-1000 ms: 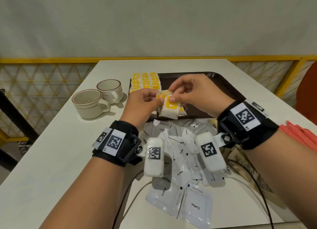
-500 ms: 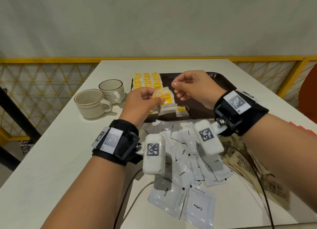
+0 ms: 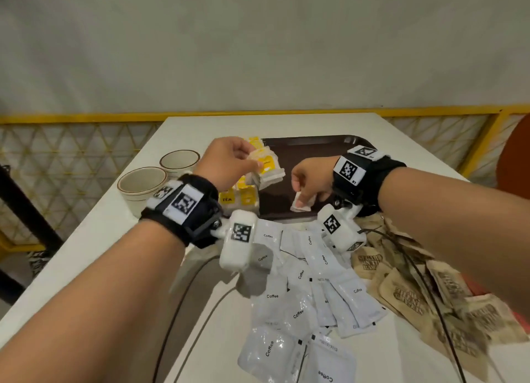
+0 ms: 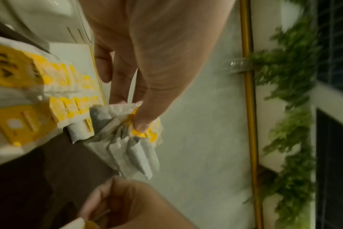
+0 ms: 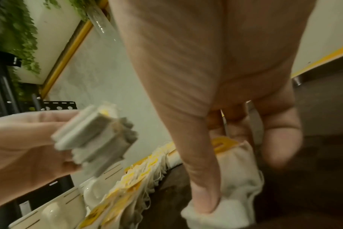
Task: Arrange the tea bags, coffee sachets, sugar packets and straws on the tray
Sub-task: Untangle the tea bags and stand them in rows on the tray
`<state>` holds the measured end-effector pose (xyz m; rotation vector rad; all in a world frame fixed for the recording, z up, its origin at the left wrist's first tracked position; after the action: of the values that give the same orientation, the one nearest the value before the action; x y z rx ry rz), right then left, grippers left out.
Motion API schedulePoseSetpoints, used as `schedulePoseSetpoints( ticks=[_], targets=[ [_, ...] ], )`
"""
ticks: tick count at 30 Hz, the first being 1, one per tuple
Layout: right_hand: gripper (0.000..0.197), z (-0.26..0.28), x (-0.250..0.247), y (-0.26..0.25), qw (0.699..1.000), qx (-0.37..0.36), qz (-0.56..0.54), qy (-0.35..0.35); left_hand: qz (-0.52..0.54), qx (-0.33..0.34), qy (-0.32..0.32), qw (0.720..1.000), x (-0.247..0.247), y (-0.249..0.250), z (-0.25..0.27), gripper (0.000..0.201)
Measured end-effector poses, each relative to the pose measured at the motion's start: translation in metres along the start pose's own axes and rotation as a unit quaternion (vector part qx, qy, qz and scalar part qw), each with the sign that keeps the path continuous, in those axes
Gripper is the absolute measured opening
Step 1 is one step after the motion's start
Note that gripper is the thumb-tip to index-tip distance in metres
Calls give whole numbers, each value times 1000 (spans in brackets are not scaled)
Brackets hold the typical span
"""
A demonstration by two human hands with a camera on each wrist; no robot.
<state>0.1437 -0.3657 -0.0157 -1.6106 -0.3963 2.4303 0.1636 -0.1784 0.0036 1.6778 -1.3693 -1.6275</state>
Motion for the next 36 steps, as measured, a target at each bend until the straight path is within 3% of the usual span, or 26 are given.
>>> schedulePoseSetpoints(
  ticks=[4, 7, 9, 16, 20, 24, 29, 33, 36],
  targets=[
    [41, -1, -3, 8, 996, -2, -86, -32, -92, 15, -82, 992, 13, 5, -36, 18],
    [27, -2, -3, 13, 988, -21, -154, -17, -173, 16, -131, 976, 19, 1, -56, 17],
    [20, -3, -5, 14, 986, -41, -164, 5, -209, 17, -143, 967, 21, -2, -65, 22],
    [21, -9, -20, -13, 977, -113, -176, 29, -281, 44, -186, 941, 24, -6, -84, 21],
    [21, -20, -16, -31, 983, -129, -120, 57, -298, 49, -197, 933, 26, -12, -87, 21],
    [18, -27, -18, -32, 980, -135, -130, 66, -314, 61, -196, 927, 25, -16, -88, 19],
    [16, -32, -39, -10, 959, -86, -206, 177, -287, 44, -174, 941, 13, -18, -93, 9],
    [32, -44, -27, 3, 981, -7, -168, 97, -277, 27, -172, 945, 13, -17, -97, 10],
    [28, -48, -24, 1, 970, -16, -220, 106, -291, 28, -183, 938, 18, -16, -99, 14]
  ],
)
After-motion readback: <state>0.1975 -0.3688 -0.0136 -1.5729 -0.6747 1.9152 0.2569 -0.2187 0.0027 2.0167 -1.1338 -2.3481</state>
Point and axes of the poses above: each hand's wrist, its own z-axis away from the middle knuckle, its own x-axis out of the palm, y = z × x, the point moved 3 cm from there along -z, towards the middle knuckle, and after that the axes turned 2 degrees about -y, right-handed, at the moved point
